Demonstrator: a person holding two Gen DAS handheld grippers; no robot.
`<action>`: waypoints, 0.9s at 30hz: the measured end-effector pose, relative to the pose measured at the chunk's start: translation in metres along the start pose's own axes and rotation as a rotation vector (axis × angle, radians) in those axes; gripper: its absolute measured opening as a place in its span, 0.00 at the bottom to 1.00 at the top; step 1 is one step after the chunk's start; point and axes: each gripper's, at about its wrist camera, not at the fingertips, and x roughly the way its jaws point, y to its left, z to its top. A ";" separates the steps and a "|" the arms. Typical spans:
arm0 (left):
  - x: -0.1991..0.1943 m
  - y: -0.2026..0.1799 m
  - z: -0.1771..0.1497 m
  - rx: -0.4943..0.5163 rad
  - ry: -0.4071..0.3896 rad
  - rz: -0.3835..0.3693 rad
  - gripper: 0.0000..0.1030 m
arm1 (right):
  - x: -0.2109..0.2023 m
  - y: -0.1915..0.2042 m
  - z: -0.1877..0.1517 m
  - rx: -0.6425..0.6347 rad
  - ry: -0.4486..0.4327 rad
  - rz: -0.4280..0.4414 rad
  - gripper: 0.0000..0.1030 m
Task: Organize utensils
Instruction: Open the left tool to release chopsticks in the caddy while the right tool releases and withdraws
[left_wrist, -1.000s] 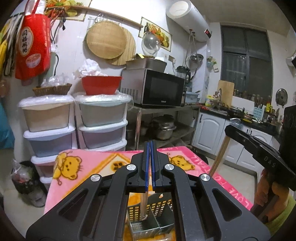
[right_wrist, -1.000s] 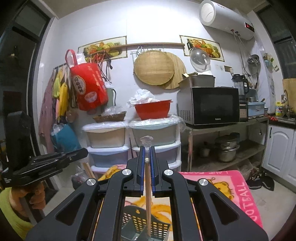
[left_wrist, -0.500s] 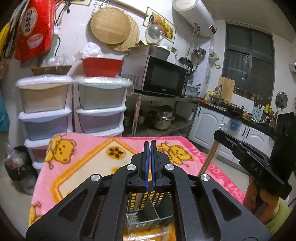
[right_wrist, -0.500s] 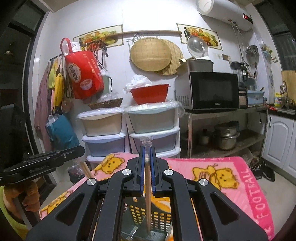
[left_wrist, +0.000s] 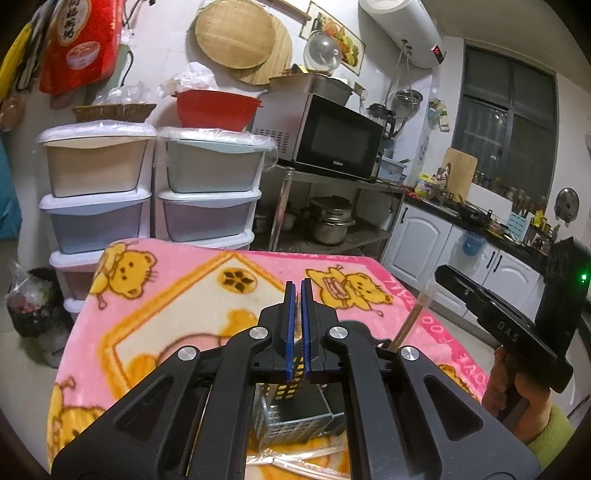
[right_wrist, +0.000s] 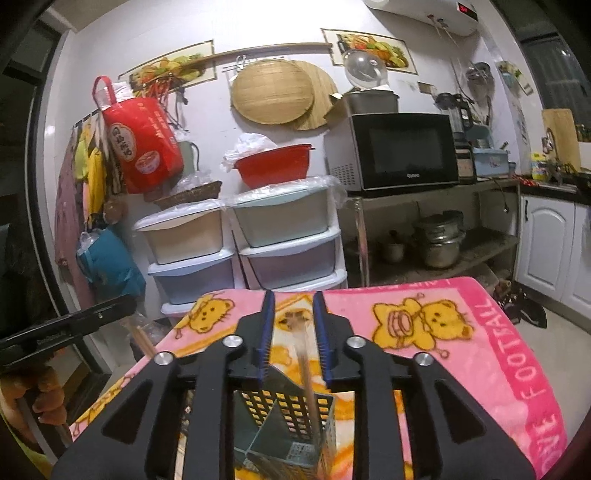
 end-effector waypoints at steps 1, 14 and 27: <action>-0.001 0.002 -0.001 -0.005 -0.001 0.003 0.01 | -0.001 -0.001 0.000 0.004 0.000 -0.004 0.28; -0.016 0.011 -0.009 -0.040 -0.015 0.041 0.35 | -0.017 -0.017 -0.013 0.032 0.062 -0.070 0.52; -0.046 0.020 -0.022 -0.086 -0.047 0.059 0.83 | -0.039 -0.014 -0.029 0.014 0.096 -0.082 0.61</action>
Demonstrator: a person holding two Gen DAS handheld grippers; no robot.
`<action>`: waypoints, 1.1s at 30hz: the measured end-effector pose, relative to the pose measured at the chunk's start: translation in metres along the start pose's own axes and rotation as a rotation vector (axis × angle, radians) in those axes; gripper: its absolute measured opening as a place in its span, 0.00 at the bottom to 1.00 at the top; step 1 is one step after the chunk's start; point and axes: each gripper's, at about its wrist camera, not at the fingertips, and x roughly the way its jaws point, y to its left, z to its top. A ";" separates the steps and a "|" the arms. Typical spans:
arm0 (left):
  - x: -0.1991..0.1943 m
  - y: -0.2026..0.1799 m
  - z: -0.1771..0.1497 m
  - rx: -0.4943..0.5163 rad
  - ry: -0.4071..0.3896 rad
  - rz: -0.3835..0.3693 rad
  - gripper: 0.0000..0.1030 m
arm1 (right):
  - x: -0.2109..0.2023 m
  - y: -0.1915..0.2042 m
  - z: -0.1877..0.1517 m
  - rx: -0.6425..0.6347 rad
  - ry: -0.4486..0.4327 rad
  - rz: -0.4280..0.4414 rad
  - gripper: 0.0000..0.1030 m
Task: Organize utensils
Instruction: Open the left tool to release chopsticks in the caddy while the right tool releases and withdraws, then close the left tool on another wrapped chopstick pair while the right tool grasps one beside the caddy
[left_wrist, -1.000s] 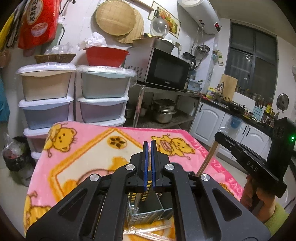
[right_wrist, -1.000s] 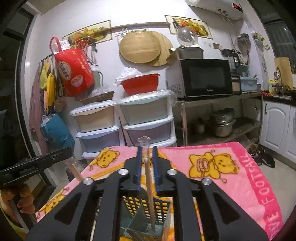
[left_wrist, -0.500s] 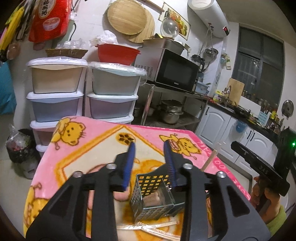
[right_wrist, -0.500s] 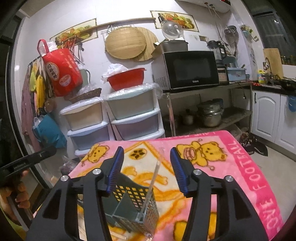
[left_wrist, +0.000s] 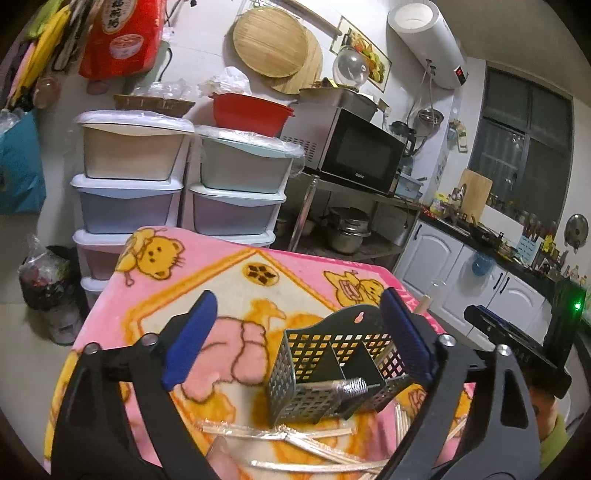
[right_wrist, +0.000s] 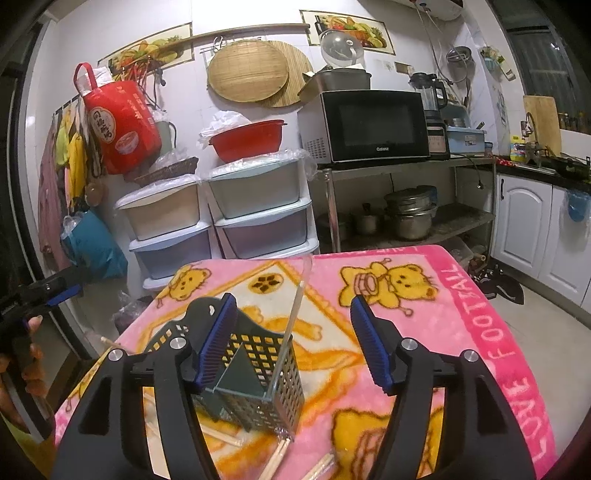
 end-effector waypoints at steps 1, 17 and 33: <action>-0.003 0.000 -0.001 -0.002 -0.002 0.004 0.84 | -0.002 0.000 -0.001 0.000 0.001 0.001 0.61; -0.020 0.011 -0.035 -0.038 0.033 0.039 0.90 | -0.028 0.014 -0.024 -0.052 0.030 0.025 0.63; -0.020 0.024 -0.073 -0.070 0.124 0.071 0.90 | -0.033 0.036 -0.053 -0.116 0.109 0.062 0.63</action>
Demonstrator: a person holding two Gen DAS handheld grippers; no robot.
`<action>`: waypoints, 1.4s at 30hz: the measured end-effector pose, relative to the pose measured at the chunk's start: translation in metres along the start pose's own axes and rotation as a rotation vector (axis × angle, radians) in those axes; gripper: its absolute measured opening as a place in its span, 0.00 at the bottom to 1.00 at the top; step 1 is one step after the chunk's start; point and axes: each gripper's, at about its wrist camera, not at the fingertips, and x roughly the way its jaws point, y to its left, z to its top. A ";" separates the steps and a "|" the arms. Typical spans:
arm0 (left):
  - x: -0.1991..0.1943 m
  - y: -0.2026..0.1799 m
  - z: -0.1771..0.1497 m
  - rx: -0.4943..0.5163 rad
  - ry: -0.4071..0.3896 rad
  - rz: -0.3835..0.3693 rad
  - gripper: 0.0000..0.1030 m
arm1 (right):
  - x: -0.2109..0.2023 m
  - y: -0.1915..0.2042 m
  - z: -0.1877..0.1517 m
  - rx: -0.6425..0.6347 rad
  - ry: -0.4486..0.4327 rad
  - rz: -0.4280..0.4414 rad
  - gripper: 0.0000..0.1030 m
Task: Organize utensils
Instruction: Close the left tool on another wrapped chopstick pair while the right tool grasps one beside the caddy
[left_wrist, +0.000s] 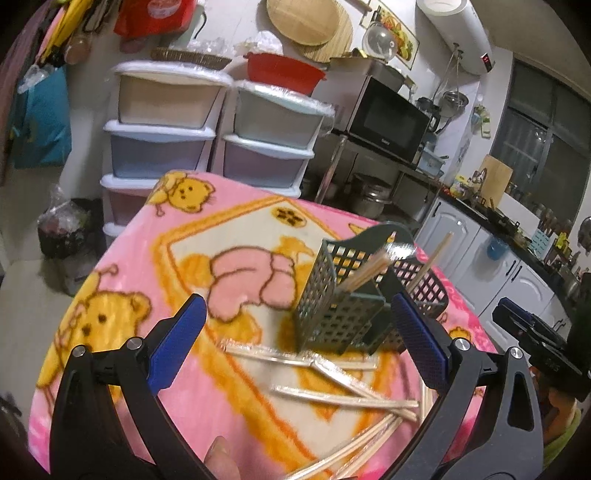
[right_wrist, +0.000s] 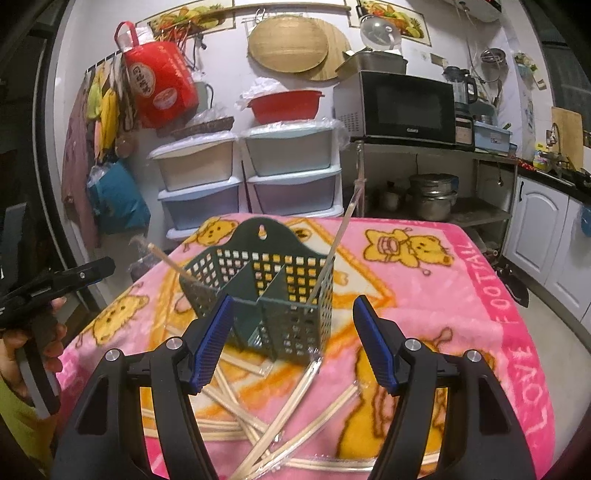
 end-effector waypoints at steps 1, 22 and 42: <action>0.001 0.002 -0.003 -0.004 0.010 0.002 0.90 | 0.000 0.002 -0.002 -0.001 0.004 -0.001 0.63; 0.036 0.012 -0.054 -0.042 0.216 -0.015 0.89 | 0.032 -0.006 -0.039 0.046 0.156 0.030 0.63; 0.091 0.037 -0.073 -0.218 0.405 -0.070 0.52 | 0.079 -0.019 -0.053 0.086 0.278 0.041 0.59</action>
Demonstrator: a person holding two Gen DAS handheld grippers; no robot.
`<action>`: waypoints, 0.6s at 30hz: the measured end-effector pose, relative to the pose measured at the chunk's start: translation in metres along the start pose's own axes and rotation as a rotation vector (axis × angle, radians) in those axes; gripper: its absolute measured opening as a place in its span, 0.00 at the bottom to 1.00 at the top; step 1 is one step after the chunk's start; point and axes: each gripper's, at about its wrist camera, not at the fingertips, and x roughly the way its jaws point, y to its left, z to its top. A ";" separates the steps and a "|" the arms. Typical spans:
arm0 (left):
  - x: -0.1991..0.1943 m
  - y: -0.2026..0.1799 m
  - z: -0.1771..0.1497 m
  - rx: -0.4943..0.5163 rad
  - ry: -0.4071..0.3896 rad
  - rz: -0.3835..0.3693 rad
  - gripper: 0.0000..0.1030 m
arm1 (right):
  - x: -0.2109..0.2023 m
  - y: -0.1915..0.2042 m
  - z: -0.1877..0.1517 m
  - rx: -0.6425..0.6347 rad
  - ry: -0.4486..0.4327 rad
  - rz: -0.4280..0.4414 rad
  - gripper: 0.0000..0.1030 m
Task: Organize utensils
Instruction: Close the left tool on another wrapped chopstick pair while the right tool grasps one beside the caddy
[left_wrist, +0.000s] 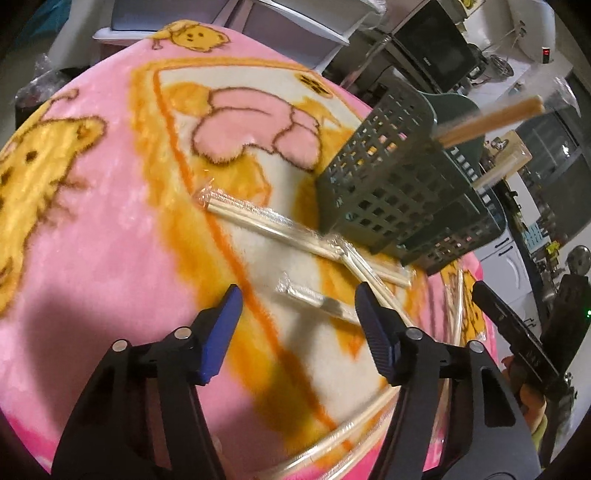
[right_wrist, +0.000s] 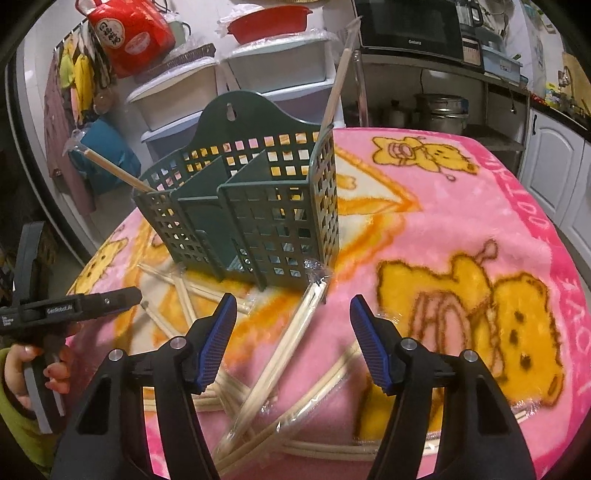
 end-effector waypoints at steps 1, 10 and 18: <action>0.001 -0.001 0.002 0.001 0.001 0.004 0.52 | 0.003 -0.001 0.000 0.006 0.006 0.005 0.58; 0.011 -0.006 0.008 0.037 0.000 0.071 0.32 | 0.027 -0.012 0.008 0.085 0.077 0.057 0.47; 0.008 0.003 0.008 0.025 -0.009 0.075 0.10 | 0.037 -0.020 0.005 0.145 0.111 0.106 0.15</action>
